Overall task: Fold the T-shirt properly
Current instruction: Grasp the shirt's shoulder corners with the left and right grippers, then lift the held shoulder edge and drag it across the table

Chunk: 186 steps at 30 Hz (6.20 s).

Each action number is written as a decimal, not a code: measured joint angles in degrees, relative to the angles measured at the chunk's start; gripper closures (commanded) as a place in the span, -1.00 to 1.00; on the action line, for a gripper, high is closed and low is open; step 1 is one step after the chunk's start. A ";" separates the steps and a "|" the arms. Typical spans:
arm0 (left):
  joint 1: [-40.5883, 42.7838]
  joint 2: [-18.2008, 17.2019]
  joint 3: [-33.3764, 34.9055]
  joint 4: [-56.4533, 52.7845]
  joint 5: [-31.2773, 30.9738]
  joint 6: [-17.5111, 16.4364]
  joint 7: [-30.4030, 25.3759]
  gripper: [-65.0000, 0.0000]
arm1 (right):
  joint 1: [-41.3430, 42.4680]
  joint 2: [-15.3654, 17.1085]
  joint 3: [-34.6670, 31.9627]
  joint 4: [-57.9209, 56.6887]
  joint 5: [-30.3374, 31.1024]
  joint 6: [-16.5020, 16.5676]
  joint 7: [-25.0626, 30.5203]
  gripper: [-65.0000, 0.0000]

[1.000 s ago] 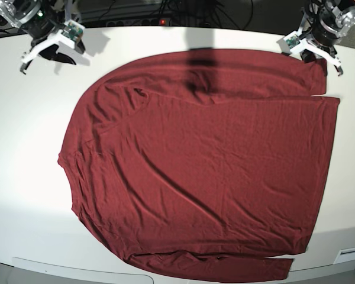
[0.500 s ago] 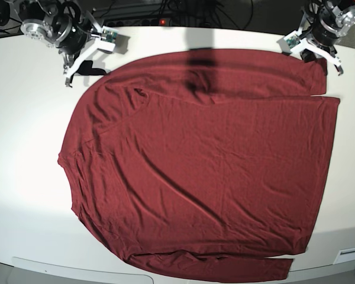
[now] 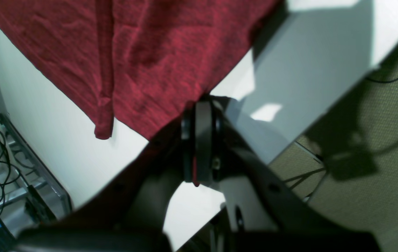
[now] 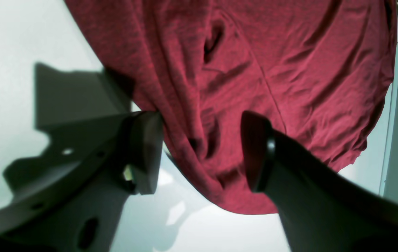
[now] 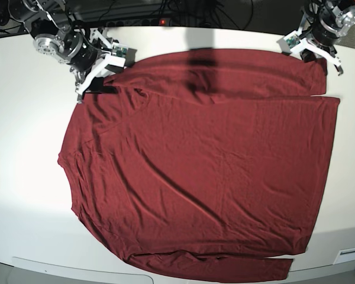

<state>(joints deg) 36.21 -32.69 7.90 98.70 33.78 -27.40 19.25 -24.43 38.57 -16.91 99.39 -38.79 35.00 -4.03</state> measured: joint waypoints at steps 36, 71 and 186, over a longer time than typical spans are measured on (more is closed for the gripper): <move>2.99 1.14 -2.21 7.96 -17.59 10.67 -1.95 1.00 | 2.40 0.66 10.99 3.50 24.13 -1.03 -3.74 1.00; -21.20 1.44 -9.79 -7.87 -28.33 13.70 -8.70 1.00 | 18.45 -7.78 11.34 -11.34 31.93 0.83 -4.83 1.00; -18.58 -0.98 -9.18 -22.18 -4.44 1.18 -17.59 1.00 | 28.55 -3.67 -11.65 -17.88 12.11 4.74 -10.05 1.00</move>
<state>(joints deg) 17.63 -33.67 -1.28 76.51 29.34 -26.22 1.65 4.12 34.89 -28.56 81.52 -26.68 39.75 -14.09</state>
